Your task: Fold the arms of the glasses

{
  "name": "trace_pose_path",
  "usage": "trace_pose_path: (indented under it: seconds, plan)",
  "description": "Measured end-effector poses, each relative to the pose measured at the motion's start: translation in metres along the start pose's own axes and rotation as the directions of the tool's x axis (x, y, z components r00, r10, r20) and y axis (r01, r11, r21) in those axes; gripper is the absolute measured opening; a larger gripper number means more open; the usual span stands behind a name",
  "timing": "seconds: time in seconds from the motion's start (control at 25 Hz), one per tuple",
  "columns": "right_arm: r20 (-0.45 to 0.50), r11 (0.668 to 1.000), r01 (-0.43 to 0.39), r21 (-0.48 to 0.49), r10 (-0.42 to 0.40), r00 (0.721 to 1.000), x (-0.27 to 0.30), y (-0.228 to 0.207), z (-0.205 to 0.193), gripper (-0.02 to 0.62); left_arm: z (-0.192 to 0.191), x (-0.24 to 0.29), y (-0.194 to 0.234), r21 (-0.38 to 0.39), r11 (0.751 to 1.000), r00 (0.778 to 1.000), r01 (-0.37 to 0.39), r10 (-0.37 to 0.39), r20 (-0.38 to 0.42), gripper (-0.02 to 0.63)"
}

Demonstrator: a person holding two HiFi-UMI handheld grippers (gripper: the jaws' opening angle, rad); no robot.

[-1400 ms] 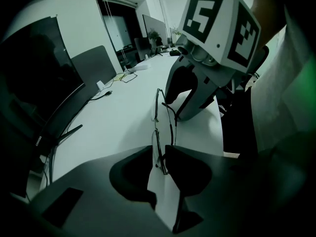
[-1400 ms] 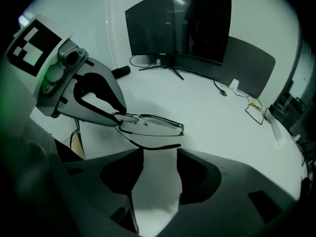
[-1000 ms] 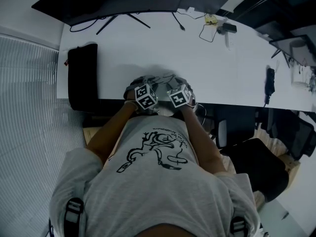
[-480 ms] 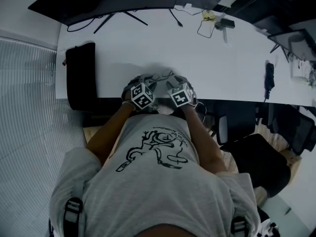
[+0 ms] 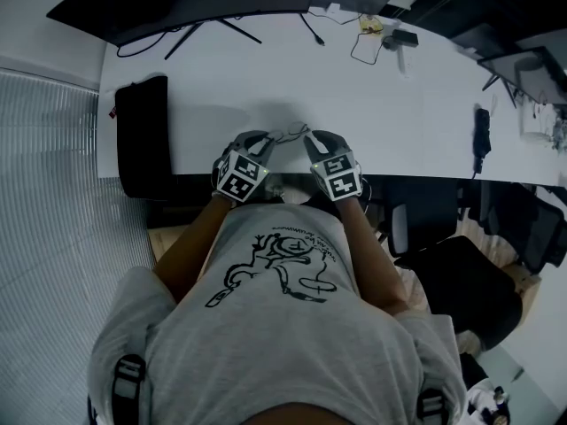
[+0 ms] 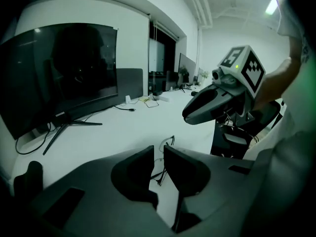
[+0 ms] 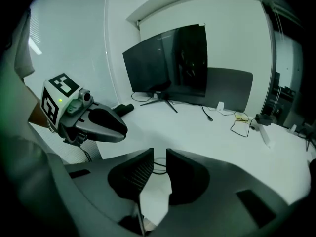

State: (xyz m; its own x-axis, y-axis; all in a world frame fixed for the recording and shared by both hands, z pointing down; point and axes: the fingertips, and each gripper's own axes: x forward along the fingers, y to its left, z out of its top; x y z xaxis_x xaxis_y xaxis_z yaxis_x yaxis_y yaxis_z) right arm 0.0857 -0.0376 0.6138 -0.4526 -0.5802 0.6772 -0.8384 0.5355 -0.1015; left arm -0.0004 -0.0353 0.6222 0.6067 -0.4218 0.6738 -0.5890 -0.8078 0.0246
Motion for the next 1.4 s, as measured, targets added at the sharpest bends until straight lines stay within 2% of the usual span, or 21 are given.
trace_pose_path:
  seconds: [0.24, 0.48, 0.68, 0.88, 1.16, 1.28, 1.4]
  plan:
    - [0.122, 0.999, -0.011, 0.051, 0.005, 0.993, -0.041, -0.002, 0.047, 0.046, 0.048, -0.038, 0.008, -0.080, 0.997, 0.990, -0.023, 0.033, 0.136, 0.043]
    - [0.229, 0.998, -0.022, 0.050, 0.010, 0.973, -0.084, 0.006, 0.099, 0.025, 0.099, -0.075, 0.008, -0.120, 0.993, 0.962, -0.005, 0.038, 0.270, 0.031]
    - [0.303, 0.999, -0.038, 0.029, 0.028, 0.953, -0.116, 0.018, 0.142, 0.014, 0.140, -0.106, 0.007, -0.144, 0.990, 0.932, 0.010, 0.043, 0.361, 0.028]
    - [0.336, 0.999, -0.046, -0.004, 0.045, 0.941, -0.141, 0.030, 0.172, 0.012, 0.179, -0.139, 0.009, -0.159, 0.987, 0.884, 0.023, 0.054, 0.464, 0.026]
    - [0.376, 0.997, -0.037, -0.063, 0.058, 0.925, -0.169, 0.039, 0.205, 0.011, 0.215, -0.177, 0.009, -0.151, 0.988, 0.831, 0.017, 0.070, 0.552, 0.025]
    - [0.394, 0.997, -0.031, -0.064, 0.054, 0.918, -0.178, 0.039, 0.216, 0.011, 0.223, -0.184, 0.008, -0.150, 0.989, 0.832, 0.016, 0.069, 0.551, 0.025]
    - [0.391, 0.998, -0.027, -0.062, 0.049, 0.919, -0.180, 0.038, 0.218, 0.011, 0.234, -0.190, 0.008, -0.144, 0.989, 0.794, 0.017, 0.075, 0.604, 0.025]
